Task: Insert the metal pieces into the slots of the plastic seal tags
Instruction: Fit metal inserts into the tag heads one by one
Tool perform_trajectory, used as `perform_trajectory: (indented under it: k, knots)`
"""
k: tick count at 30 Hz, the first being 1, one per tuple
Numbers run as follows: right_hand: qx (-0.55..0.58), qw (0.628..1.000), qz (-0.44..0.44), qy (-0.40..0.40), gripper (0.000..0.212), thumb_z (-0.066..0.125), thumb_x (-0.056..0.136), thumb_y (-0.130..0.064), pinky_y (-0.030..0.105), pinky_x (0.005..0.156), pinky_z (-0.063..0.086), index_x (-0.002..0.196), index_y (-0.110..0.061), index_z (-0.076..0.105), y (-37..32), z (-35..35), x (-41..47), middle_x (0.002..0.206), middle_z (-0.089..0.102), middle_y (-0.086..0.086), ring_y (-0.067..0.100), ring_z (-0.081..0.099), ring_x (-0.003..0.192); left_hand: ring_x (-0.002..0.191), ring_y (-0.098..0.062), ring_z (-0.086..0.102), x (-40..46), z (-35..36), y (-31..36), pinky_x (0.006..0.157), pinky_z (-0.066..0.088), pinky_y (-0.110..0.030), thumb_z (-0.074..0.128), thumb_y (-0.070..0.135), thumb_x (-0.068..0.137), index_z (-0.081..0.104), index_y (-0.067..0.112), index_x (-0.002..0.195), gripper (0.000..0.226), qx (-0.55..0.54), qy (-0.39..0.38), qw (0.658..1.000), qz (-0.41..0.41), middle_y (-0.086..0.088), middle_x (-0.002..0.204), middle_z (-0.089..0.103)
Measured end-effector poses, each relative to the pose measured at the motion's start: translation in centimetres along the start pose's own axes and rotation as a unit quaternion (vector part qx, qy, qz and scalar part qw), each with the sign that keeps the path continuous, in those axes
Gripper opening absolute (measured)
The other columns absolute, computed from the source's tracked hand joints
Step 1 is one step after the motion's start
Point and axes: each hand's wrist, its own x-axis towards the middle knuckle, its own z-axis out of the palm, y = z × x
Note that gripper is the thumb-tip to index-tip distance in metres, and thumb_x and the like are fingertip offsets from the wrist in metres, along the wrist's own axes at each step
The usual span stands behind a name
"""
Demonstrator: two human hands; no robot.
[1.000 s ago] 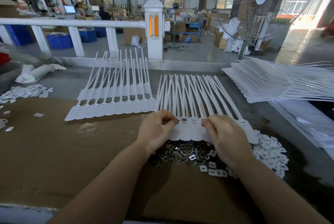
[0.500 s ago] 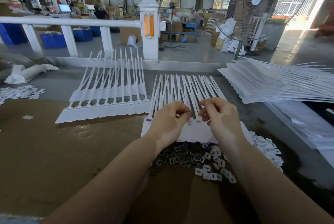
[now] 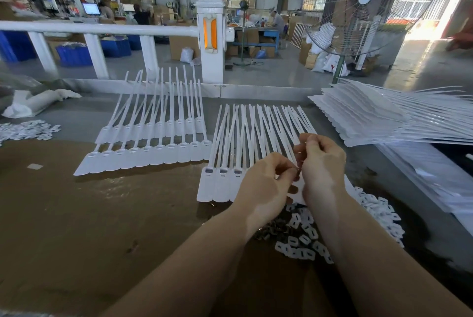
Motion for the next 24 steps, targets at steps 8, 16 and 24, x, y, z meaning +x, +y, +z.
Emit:
perform_trajectory:
  k: [8, 16, 24]
  knots:
    - [-0.095, 0.978, -0.095, -0.162, 0.024, 0.051, 0.093, -0.009, 0.01, 0.055, 0.045, 0.082, -0.023, 0.067, -0.3, -1.4, -1.4, 0.073, 0.065, -0.002, -0.004, 0.057, 0.061, 0.063, -0.009, 0.064, 1.1, -2.4, -0.8, 0.059, 0.055, -0.018, 0.054, 0.01, 0.094, 0.061, 0.016, 0.082, 0.015, -0.064, 0.049, 0.995, -0.057, -0.005, 0.078, 0.066]
    - [-0.062, 0.974, -0.072, -0.208, 0.016, 0.057, 0.09, -0.015, 0.014, 0.058, 0.049, 0.083, -0.022, 0.07, -0.7, -1.4, -2.0, 0.069, 0.067, -0.006, 0.003, 0.06, 0.065, 0.059, -0.01, 0.065, 1.5, -2.9, -1.1, 0.057, 0.052, -0.019, 0.056, 0.009, 0.093, 0.063, 0.007, 0.086, 0.01, -0.123, 0.053, 0.988, -0.078, -0.005, 0.071, 0.067]
    - [-0.092, 0.961, -0.089, -0.245, 0.012, 0.067, 0.083, -0.012, 0.016, 0.063, 0.053, 0.081, -0.023, 0.072, -0.9, -1.9, -2.5, 0.074, 0.071, -0.002, 0.007, 0.064, 0.069, 0.06, -0.009, 0.065, 1.7, -3.3, -0.9, 0.058, 0.052, -0.018, 0.058, 0.006, 0.092, 0.066, 0.008, 0.08, 0.014, -0.134, 0.048, 0.986, -0.087, -0.003, 0.067, 0.068]
